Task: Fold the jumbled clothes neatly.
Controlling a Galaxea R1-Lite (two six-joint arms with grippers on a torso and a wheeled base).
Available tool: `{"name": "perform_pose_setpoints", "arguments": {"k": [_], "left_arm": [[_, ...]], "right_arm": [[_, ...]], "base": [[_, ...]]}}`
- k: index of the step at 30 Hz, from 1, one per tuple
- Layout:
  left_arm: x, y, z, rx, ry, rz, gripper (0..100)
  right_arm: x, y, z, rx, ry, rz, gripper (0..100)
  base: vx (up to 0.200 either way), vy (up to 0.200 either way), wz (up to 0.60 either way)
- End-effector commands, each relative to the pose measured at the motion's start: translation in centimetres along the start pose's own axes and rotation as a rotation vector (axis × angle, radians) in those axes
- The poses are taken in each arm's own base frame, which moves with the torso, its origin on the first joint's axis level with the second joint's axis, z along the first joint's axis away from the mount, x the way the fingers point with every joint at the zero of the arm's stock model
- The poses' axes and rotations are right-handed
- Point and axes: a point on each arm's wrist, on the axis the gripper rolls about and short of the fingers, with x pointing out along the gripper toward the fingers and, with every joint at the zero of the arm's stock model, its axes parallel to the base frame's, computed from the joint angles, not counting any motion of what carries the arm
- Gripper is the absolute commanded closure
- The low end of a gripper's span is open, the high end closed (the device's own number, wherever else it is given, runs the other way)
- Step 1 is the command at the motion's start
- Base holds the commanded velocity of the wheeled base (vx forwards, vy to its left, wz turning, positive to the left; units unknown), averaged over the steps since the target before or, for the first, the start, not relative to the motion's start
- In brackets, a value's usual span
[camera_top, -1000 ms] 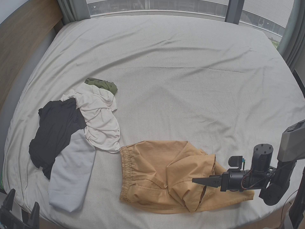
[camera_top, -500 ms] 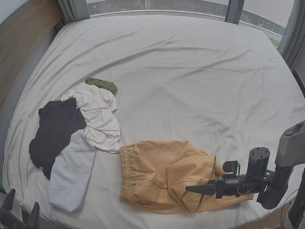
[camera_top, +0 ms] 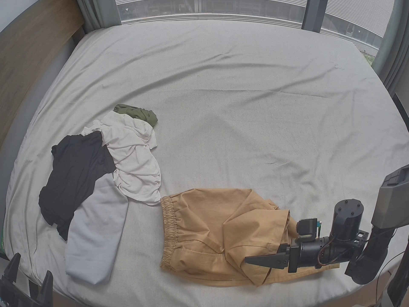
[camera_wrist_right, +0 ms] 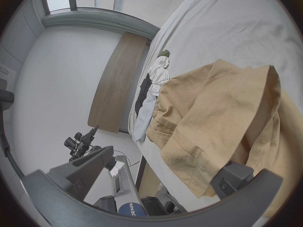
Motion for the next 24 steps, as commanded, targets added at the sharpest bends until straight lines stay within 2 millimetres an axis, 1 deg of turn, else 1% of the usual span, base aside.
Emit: {"name": "perform_pose_setpoints", "arguments": {"k": [1, 11, 12, 24], "left_arm": [[0.01, 0.00, -0.52, 0.000, 0.001, 0.000, 0], [0.01, 0.00, -0.52, 0.000, 0.001, 0.000, 0], [0.01, 0.00, -0.52, 0.000, 0.001, 0.000, 0], [0.01, 0.00, -0.52, -0.002, 0.001, 0.000, 0]], "right_arm": [[-0.02, 0.18, 0.15, -0.007, -0.006, 0.006, 0], [0.04, 0.10, 0.12, -0.005, -0.004, 0.005, 0], [0.08, 0.04, 0.18, -0.006, -0.006, 0.004, 100], [0.21, -0.10, 0.07, -0.003, 0.000, 0.002, 100]], "base": [[0.000, 0.000, 0.00], [0.000, 0.000, 0.00], [0.000, 0.000, 0.00], [0.000, 0.000, 0.00]]}}
